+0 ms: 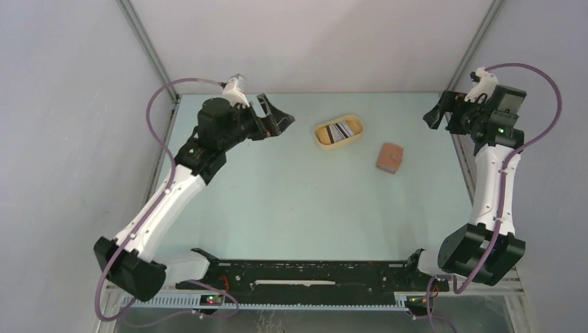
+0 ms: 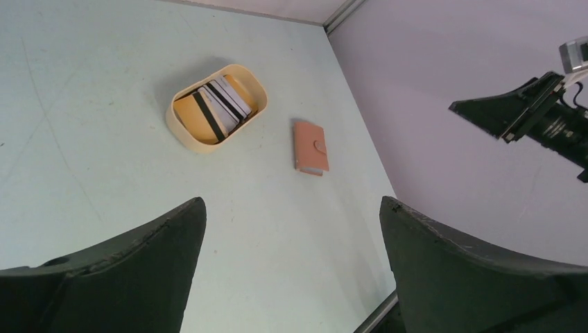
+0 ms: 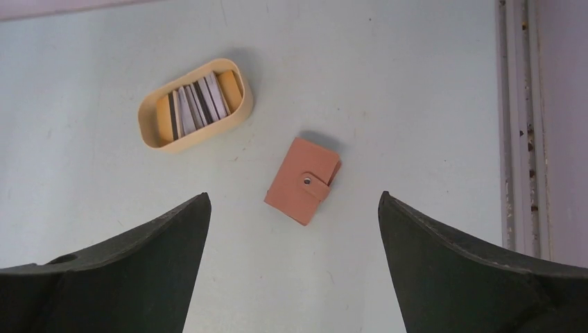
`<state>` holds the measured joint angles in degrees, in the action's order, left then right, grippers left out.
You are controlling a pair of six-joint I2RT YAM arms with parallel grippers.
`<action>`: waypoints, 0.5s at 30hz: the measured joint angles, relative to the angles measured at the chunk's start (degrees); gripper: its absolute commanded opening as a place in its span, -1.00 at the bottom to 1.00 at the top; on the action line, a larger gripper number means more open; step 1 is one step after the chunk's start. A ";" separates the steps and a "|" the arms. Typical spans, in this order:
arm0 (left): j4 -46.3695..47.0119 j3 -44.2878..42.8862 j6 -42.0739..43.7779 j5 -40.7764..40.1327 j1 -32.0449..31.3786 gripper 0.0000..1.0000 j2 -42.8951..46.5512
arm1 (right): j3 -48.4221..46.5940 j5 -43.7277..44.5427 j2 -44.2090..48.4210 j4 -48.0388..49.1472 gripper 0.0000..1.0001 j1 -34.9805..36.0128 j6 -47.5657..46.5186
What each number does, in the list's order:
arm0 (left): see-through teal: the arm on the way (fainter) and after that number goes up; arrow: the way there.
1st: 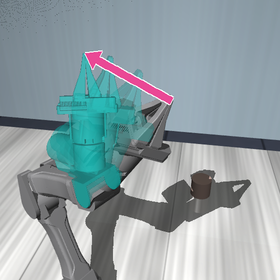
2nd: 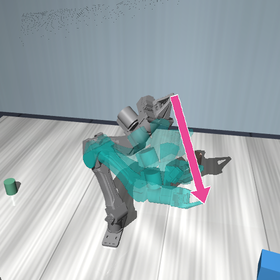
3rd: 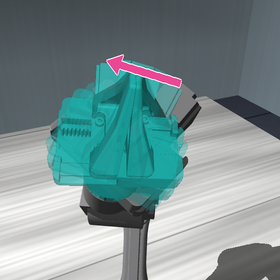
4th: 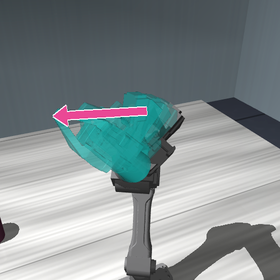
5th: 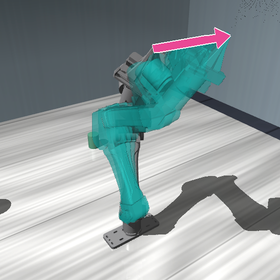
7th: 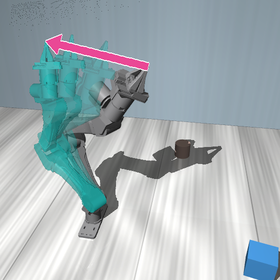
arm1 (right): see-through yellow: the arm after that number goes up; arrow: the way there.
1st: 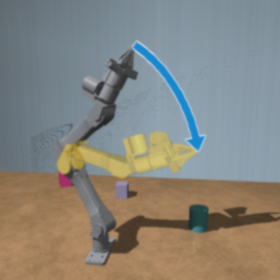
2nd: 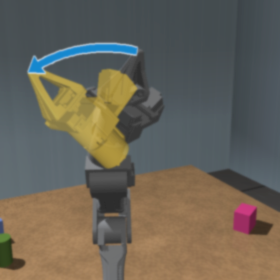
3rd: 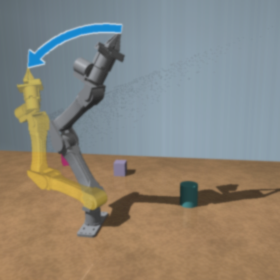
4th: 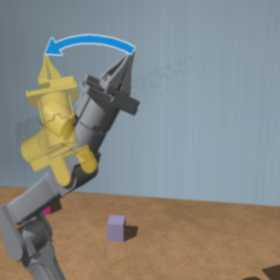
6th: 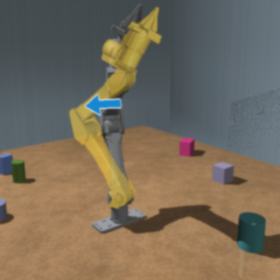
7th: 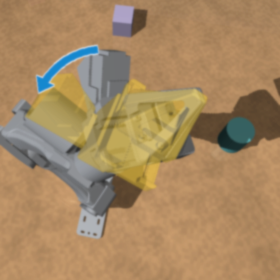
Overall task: Put the credit cards into the card holder
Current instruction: Move the card holder to the center of the board.
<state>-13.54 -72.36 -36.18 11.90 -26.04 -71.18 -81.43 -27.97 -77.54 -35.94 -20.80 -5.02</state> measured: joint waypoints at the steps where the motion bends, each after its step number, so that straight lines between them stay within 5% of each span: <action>1: -0.42 0.79 0.26 -0.15 0.04 1.00 1.31 | -0.20 -0.96 0.31 0.07 0.99 -0.92 0.61; 8: -3.87 2.40 0.00 -1.84 2.64 1.00 10.19 | -0.87 -15.26 0.72 -0.79 0.99 -5.86 2.27; 15: -12.68 -9.53 -5.18 -2.21 4.31 1.00 10.56 | -2.69 -24.70 -0.59 -6.75 0.99 -0.70 -4.04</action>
<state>-26.22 -81.89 -41.36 9.69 -21.74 -60.62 -84.12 -52.66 -78.13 -42.70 -21.50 -9.06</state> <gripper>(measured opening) 0.996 0.993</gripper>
